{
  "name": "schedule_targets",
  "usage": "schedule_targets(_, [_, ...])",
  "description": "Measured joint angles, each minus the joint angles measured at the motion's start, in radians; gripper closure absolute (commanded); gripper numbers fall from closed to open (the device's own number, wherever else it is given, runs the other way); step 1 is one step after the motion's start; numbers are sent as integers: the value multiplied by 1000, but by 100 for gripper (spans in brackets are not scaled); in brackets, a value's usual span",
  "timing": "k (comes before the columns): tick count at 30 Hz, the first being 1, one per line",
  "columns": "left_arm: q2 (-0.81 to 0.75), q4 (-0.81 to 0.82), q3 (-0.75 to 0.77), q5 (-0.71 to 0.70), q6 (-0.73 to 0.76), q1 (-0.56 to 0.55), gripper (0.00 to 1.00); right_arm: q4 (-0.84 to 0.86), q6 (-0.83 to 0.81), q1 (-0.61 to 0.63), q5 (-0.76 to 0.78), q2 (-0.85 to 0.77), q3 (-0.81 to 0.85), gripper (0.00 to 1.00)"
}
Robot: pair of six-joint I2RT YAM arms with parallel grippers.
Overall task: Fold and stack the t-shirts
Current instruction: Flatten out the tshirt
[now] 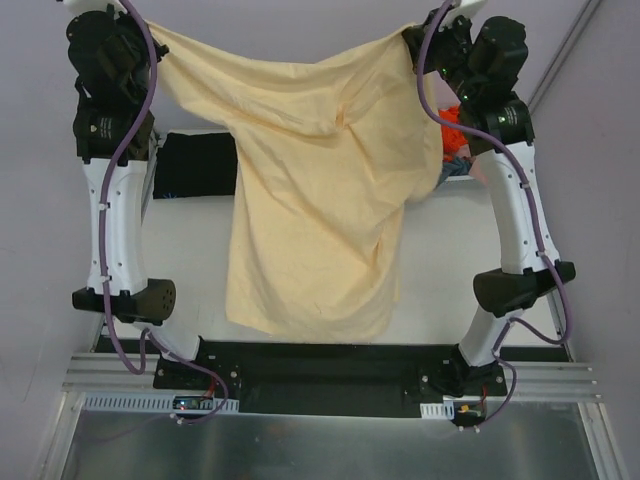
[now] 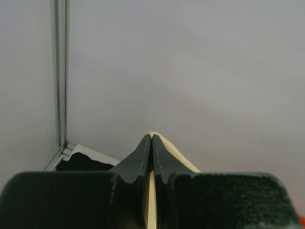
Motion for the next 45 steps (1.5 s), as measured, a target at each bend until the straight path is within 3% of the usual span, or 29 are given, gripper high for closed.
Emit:
schedule_targets(5, [8,-33,32,-6,32,21,100,50,32,-2,-16,3,-12,100])
schedule_targets(8, [-110,-23,-25,-10,42,21,100,107,45,-2,-34,-103,-105,99])
schedule_targets(11, [-311,13,-188,-30,37,21,100,153,59,-4,-61,-269,-260,99])
schedule_targets(14, [-558,60,-452,-30,2,21,100,189,62,-6,-84,-446,-451,99])
schedule_targets(17, [-837,117,-809,40,-113,21,100,207,60,-10,-76,-616,-706,95])
schedule_targets(20, [-1068,145,-1203,171,-276,21,100,142,56,-25,-36,-735,-964,86])
schedule_targets(22, [-1133,143,-1461,308,-384,21,98,79,62,-36,12,-750,-1098,83])
schedule_targets(24, [-1128,107,-1643,435,-449,21,79,-18,81,-53,86,-727,-1220,77])
schedule_targets(25, [-1117,83,-1720,504,-477,21,71,-67,95,-64,129,-699,-1270,60])
schedule_targets(26, [-1114,48,-1790,565,-502,21,42,-121,110,-78,169,-669,-1310,48])
schedule_targets(27, [-1131,12,-1848,627,-531,21,22,-169,125,-89,202,-644,-1331,35])
schedule_targets(28, [-1153,-12,-1873,658,-537,21,1,-225,143,-99,236,-616,-1341,20])
schedule_targets(31, [-1250,-34,-1885,728,-575,21,1,-332,187,-118,319,-568,-1335,1])
schedule_targets(34, [-1279,-25,-1843,733,-577,21,1,-367,209,-118,307,-568,-1300,3])
schedule_targets(37, [-1206,-15,-1788,723,-570,21,1,-343,219,-97,221,-579,-1279,3])
schedule_targets(41, [-1027,-7,-1716,694,-552,21,1,-309,221,86,116,-572,-1279,3])
schedule_targets(45, [-865,-16,-1645,629,-537,21,1,-241,235,320,13,-441,-1258,3])
